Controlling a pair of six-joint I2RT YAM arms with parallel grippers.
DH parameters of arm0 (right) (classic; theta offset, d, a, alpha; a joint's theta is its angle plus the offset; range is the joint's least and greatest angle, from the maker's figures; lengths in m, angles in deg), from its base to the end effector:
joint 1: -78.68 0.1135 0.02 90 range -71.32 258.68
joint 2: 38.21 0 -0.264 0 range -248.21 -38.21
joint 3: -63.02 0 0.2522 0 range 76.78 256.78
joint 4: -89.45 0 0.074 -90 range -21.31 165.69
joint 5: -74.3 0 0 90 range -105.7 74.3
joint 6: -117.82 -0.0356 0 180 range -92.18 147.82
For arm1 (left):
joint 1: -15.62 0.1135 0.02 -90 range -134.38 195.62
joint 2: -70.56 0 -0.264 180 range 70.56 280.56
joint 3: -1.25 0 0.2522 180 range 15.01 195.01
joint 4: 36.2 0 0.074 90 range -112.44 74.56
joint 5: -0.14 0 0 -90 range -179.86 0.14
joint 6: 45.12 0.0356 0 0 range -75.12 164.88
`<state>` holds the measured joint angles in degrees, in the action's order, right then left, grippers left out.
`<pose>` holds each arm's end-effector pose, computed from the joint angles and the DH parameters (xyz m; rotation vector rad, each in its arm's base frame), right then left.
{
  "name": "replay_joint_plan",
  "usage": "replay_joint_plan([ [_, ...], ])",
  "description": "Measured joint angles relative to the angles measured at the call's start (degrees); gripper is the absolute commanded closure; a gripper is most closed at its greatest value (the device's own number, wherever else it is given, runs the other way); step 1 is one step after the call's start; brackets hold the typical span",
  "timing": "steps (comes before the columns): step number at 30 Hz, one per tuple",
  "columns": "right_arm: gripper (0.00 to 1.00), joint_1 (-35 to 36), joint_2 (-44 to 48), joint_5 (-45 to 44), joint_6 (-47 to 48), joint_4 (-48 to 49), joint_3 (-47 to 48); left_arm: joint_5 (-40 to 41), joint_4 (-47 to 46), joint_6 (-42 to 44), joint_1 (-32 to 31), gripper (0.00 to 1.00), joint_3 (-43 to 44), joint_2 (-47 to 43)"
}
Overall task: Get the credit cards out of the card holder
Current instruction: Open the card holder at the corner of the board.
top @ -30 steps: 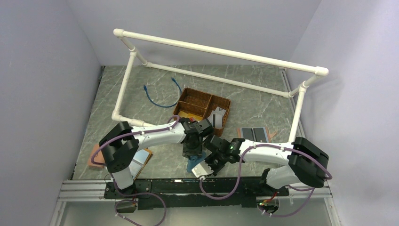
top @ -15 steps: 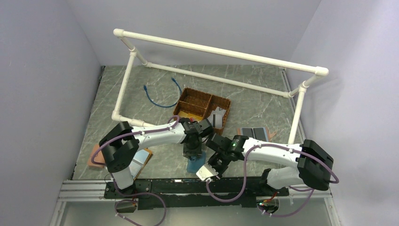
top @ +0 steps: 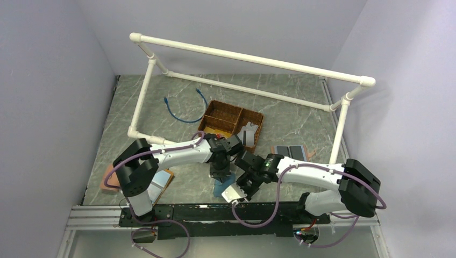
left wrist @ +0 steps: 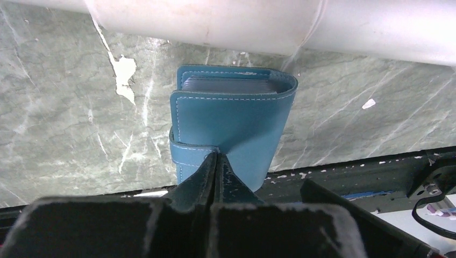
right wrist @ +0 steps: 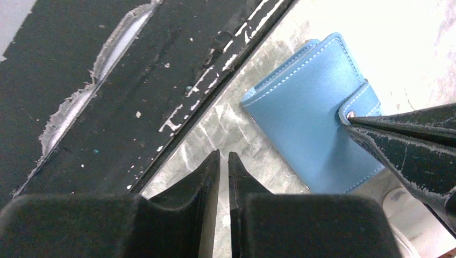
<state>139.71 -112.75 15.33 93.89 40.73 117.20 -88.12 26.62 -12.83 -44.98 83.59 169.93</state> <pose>0.0921 0.2043 0.1826 -2.4500 1.0661 0.7184 0.1597 -0.2812 0.1922 0.0720 3.0169 -0.2066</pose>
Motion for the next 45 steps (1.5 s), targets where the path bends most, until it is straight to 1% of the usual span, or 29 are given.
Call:
replay_joint_plan([
  [7,0.87,0.11,-0.61,-2.05,-2.25,3.08,-0.42,-0.46,-1.14,0.07,0.33,1.0,-0.92,-0.72],
  [13,0.88,2.71,-1.6,-5.79,-5.31,10.88,-1.01,-0.66,-5.6,0.31,0.7,1.0,-5.73,-4.9],
  [17,0.88,4.44,-2.49,-8.98,-7.39,15.56,-1.11,-0.85,-6.38,0.94,1.05,1.0,-7.91,-6.91],
  [24,0.88,4.81,-3.32,-11.89,-8.79,19.63,-1.97,-1.68,-8.57,1.57,2.34,1.0,-11.63,-10.12],
  [25,0.89,4.81,-3.54,-12.22,-9.03,20.22,-2.03,-1.97,-9.22,1.73,2.58,1.0,-12.17,-10.56],
  [27,0.94,4.85,-3.96,-13.03,-9.73,21.7,-2.34,-2.43,-10.16,2.08,2.95,1.0,-13.03,-11.23],
  [28,0.95,4.9,-4.17,-13.38,-10.16,22.34,-2.51,-2.89,-10.93,2.4,3.23,1.0,-13.66,-11.72],
  [35,0.99,6.62,-5.99,-17.73,-13.14,26.08,-2.73,-4.7,-14.12,3.21,4.94,1.0,-16.94,-14.1],
  [41,1.0,7.43,-7.39,-19.96,-13.11,29.33,-2.73,-4.57,-14.62,3.65,6.56,1.0,-20.31,-17.92],
  [45,1.0,7.48,-9.81,-21.18,-13.16,29.29,-2.73,-4.52,-13.66,3.65,8.52,1.0,-23.06,-21.31],
])
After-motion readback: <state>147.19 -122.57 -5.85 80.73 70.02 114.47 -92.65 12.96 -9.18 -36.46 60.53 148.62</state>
